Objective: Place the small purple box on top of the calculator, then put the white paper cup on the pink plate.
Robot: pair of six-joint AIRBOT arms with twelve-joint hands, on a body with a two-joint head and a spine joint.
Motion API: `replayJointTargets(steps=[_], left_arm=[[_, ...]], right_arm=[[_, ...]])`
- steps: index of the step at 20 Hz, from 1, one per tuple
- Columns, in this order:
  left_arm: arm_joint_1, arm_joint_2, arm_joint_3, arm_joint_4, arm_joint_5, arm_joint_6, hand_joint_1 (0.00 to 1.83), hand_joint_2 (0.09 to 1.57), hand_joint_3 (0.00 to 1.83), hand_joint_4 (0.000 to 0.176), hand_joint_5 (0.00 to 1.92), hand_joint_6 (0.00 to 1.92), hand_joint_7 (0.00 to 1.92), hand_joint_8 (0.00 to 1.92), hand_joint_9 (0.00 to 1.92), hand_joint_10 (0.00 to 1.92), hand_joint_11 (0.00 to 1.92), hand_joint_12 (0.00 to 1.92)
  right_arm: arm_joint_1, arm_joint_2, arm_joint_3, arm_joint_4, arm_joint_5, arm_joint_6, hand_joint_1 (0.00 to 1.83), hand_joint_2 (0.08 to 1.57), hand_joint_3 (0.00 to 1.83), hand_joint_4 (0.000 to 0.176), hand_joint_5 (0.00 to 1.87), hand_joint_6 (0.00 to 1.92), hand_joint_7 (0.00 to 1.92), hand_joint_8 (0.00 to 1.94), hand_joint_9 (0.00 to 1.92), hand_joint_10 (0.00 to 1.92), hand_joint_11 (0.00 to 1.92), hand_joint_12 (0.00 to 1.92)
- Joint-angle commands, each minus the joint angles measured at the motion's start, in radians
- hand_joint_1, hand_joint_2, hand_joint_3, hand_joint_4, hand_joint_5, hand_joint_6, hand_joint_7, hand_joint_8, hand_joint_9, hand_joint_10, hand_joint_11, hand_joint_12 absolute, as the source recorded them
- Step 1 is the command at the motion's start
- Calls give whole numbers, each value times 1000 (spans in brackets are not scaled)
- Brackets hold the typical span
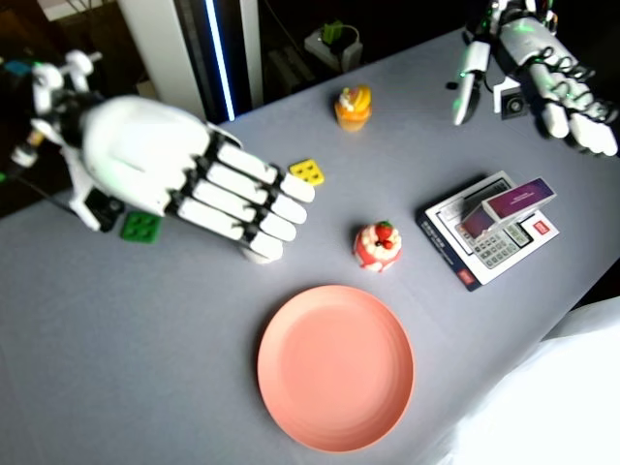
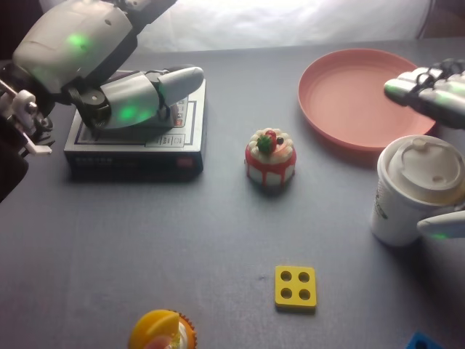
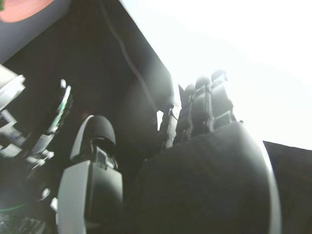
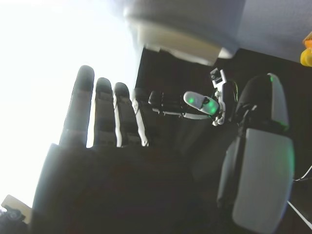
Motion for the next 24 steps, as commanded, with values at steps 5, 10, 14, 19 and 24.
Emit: replayJointTargets(steps=[5, 10, 14, 19, 24], left_arm=[[-10, 4, -2, 5, -136, -20, 326, 1280, 0, 105, 0, 0, 0, 0, 0, 0, 0, 0], [-10, 5, -1, 14, -138, -40, 351, 1285, 1, 137, 0, 0, 0, 0, 0, 0, 3, 1], [0, 6, 0, 10, -145, -49, 463, 1309, 6, 135, 14, 5, 0, 0, 0, 0, 24, 18], [28, 6, 12, 3, -162, -91, 531, 1335, 0, 121, 79, 2, 0, 0, 0, 0, 0, 93], [53, 6, 5, 5, -190, -116, 507, 1366, 2, 135, 65, 5, 0, 0, 0, 0, 0, 497]], right_arm=[[42, -57, 47, -4, 14, 9, 723, 932, 0, 0, 0, 0, 0, 0, 12, 5, 0, 1011], [49, -71, 60, -4, -25, 11, 896, 1063, 8, 0, 37, 6, 128, 19, 60, 534, 0, 1626], [60, -71, 66, -4, -22, 11, 1133, 1267, 14, 0, 543, 1442, 633, 1365, 480, 1751, 569, 1919], [116, -59, 80, -1, 31, 10, 1085, 1332, 6, 13, 540, 1634, 653, 1554, 477, 1902, 640, 1921], [237, -117, 164, 59, -13, -52, 1048, 1337, 0, 0, 566, 1571, 366, 1459, 330, 1840, 487, 1921]])
